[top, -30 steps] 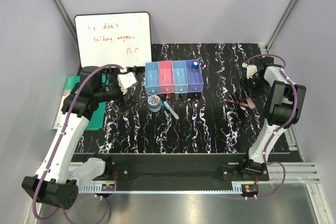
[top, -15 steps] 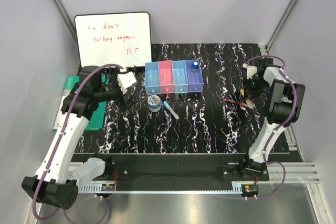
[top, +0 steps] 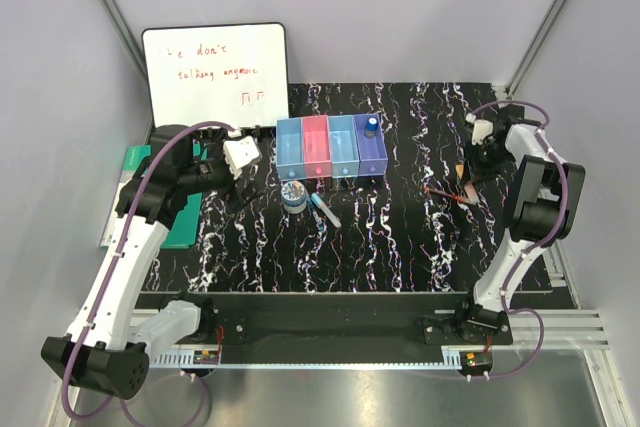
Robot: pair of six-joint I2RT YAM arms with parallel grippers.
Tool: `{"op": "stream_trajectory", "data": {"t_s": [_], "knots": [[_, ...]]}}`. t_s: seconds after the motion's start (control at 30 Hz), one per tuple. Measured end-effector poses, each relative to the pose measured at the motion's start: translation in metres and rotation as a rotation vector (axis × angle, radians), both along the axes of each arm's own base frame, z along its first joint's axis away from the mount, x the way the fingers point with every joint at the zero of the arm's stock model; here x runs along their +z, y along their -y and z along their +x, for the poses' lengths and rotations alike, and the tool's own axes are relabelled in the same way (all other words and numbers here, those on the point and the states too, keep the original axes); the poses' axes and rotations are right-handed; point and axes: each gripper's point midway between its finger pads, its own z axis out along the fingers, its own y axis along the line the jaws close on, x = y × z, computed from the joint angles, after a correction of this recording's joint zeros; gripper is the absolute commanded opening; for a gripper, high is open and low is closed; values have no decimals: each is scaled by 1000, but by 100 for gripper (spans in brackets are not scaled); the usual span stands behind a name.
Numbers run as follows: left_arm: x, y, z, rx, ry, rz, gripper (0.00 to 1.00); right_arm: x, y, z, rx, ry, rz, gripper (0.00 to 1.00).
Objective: Sort the stationery into containers
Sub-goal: Pick up the stationery from the center of the board, then place the stationery in the storage box.
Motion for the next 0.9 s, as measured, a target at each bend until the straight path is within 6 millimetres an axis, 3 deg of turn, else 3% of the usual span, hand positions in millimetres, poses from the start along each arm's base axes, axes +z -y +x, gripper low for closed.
{"op": "stream_trajectory", "data": {"t_s": [0.1, 0.37, 0.63, 0.67, 0.77, 0.9], "knots": [[0, 1, 0, -3, -1, -2, 99, 25, -4, 6, -19, 37, 25, 0], [1, 1, -1, -9, 0, -7, 99, 130, -24, 43, -35, 251, 78, 0], [2, 1, -2, -10, 4, -8, 99, 220, -90, 74, 66, 410, 147, 0], [2, 2, -3, -11, 4, -9, 99, 230, -106, 80, 89, 433, 162, 0], [2, 2, -3, -13, 4, -10, 99, 232, -134, 90, 126, 436, 186, 0], [2, 2, -3, -16, 8, -7, 99, 211, -179, 102, 189, 386, 219, 0]]}}
